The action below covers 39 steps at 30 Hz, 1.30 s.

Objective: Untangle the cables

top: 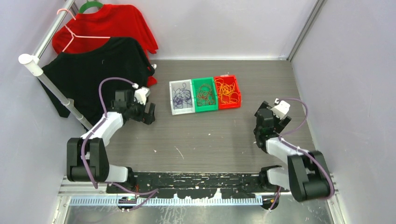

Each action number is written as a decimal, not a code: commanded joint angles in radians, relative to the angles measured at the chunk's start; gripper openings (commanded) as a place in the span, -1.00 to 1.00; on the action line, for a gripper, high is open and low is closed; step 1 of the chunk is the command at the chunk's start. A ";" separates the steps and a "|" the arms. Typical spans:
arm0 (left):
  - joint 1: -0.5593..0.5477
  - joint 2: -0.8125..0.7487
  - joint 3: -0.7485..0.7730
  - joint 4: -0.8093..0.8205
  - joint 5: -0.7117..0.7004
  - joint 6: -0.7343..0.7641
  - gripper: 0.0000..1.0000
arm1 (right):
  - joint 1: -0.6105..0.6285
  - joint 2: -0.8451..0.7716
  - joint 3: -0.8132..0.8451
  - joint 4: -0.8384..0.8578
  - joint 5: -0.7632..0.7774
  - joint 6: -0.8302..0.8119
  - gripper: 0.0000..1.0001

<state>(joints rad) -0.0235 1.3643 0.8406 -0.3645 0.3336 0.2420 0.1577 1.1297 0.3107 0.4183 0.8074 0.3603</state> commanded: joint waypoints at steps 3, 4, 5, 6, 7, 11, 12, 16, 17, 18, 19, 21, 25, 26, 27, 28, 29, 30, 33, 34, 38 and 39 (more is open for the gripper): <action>0.036 0.036 -0.186 0.500 0.032 -0.103 0.99 | -0.025 0.215 -0.049 0.502 0.011 -0.135 1.00; 0.042 0.036 -0.204 0.529 0.031 -0.108 0.99 | -0.026 0.245 -0.057 0.549 0.003 -0.143 0.99; 0.044 0.035 -0.226 0.567 0.026 -0.113 0.99 | -0.027 0.277 -0.064 0.597 -0.001 -0.149 0.99; 0.044 0.031 -0.247 0.614 0.011 -0.119 0.99 | -0.027 0.314 -0.071 0.652 -0.003 -0.158 1.00; 0.045 0.024 -0.273 0.656 -0.002 -0.123 0.99 | -0.027 0.339 -0.071 0.692 -0.011 -0.180 1.00; 0.050 -0.003 -0.431 0.986 -0.053 -0.174 0.99 | -0.029 0.401 -0.064 0.711 -0.227 -0.239 0.99; 0.050 0.006 -0.448 1.043 -0.060 -0.188 0.99 | -0.030 0.448 -0.080 0.798 -0.249 -0.265 1.00; 0.049 0.091 -0.542 1.315 -0.091 -0.224 0.99 | -0.030 0.438 -0.047 0.720 -0.260 -0.263 1.00; 0.049 0.151 -0.564 1.408 -0.099 -0.227 0.99 | -0.036 0.448 -0.035 0.717 -0.259 -0.263 1.00; 0.048 0.216 -0.580 1.522 -0.117 -0.243 0.99 | -0.043 0.443 -0.023 0.685 -0.265 -0.253 0.99; 0.048 0.233 -0.581 1.573 -0.119 -0.252 0.99 | -0.052 0.429 -0.008 0.632 -0.274 -0.240 1.00; 0.046 0.153 -0.539 1.360 -0.090 -0.221 0.99 | -0.070 0.434 0.006 0.611 -0.291 -0.227 1.00; 0.050 0.178 -0.482 1.281 -0.099 -0.236 1.00 | -0.080 0.427 0.011 0.591 -0.299 -0.218 0.99; 0.050 0.174 -0.484 1.279 -0.099 -0.237 0.99 | -0.080 0.428 0.009 0.595 -0.300 -0.218 1.00; 0.050 0.188 -0.492 1.325 -0.103 -0.241 0.99 | -0.080 0.425 0.009 0.589 -0.299 -0.217 1.00; 0.050 0.194 -0.498 1.353 -0.106 -0.243 0.99 | -0.080 0.424 0.011 0.585 -0.299 -0.217 0.99; 0.050 0.188 -0.493 1.331 -0.103 -0.241 0.99 | -0.080 0.424 0.009 0.587 -0.299 -0.217 1.00; 0.050 0.180 -0.490 1.304 -0.100 -0.239 0.99 | -0.080 0.426 0.008 0.590 -0.299 -0.218 0.99; 0.050 0.190 -0.494 1.338 -0.106 -0.242 0.99 | -0.080 0.426 0.009 0.590 -0.300 -0.217 0.99; 0.050 0.186 -0.492 1.325 -0.103 -0.242 0.99 | -0.080 0.426 0.009 0.590 -0.300 -0.217 0.99; 0.050 0.188 -0.492 1.330 -0.105 -0.242 0.99 | -0.081 0.426 0.009 0.590 -0.300 -0.217 1.00; 0.050 0.187 -0.492 1.327 -0.104 -0.241 0.99 | -0.080 0.425 0.010 0.590 -0.299 -0.217 0.99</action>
<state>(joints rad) 0.0212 1.5581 0.3328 0.8989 0.2424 0.0051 0.0807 1.5837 0.3012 0.9695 0.5098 0.1349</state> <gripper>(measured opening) 0.995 0.996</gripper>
